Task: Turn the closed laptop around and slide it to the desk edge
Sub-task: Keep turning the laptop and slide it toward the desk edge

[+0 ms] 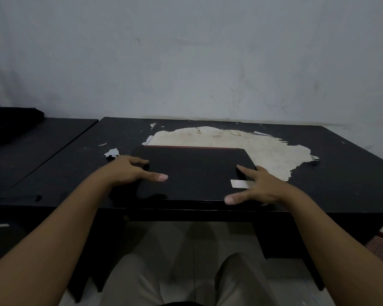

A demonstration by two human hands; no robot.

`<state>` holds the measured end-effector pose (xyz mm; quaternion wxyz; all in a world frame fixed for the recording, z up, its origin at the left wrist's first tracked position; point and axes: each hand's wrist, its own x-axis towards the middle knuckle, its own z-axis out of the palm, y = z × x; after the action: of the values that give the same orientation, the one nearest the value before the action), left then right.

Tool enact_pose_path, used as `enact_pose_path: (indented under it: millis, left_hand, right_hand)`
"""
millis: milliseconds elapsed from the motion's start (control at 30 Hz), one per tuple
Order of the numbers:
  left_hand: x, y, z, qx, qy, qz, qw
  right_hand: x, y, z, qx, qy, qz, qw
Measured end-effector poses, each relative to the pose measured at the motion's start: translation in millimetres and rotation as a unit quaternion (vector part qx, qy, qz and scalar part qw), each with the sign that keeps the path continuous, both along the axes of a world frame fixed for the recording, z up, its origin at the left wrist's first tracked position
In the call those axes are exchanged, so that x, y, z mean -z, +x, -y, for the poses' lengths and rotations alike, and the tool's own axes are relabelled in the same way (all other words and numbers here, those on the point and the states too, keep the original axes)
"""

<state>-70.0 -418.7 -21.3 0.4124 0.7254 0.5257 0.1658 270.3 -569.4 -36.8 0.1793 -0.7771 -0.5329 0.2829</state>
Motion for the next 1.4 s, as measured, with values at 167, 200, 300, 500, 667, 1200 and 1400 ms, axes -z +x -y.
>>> enact_pose_path:
  millis: [167,200,300,500,667,1200,1400]
  left_hand:
    - [3.8,-2.4,3.5,0.015,0.015,-0.001,1.0]
    - [5.0,-4.3,4.5,0.024,0.018,-0.007,1.0]
    - [9.3,-13.6,6.0,0.068,0.048,-0.036,0.996]
    - [11.7,-23.7,15.3,0.109,0.072,-0.091,0.987]
    - [23.8,-27.9,13.3,0.096,0.137,-0.082,0.982]
    - [66.8,-43.0,31.6,0.046,0.251,0.036,0.966]
    - [76.8,-42.7,33.0,0.036,0.266,0.071,0.961]
  right_hand:
    - [8.2,-0.2,10.7,-0.004,0.03,0.033,0.999]
    - [11.9,-0.3,13.2,0.007,0.054,0.026,0.998]
    - [23.4,-0.4,20.2,0.034,0.124,-0.005,0.992]
    - [32.8,-12.4,37.8,0.058,0.255,-0.022,0.965]
    - [44.0,-20.6,40.8,0.09,0.292,-0.043,0.951]
    - [61.8,-31.3,49.1,0.085,0.341,-0.037,0.936]
    - [62.2,-31.3,49.3,0.084,0.347,-0.022,0.934]
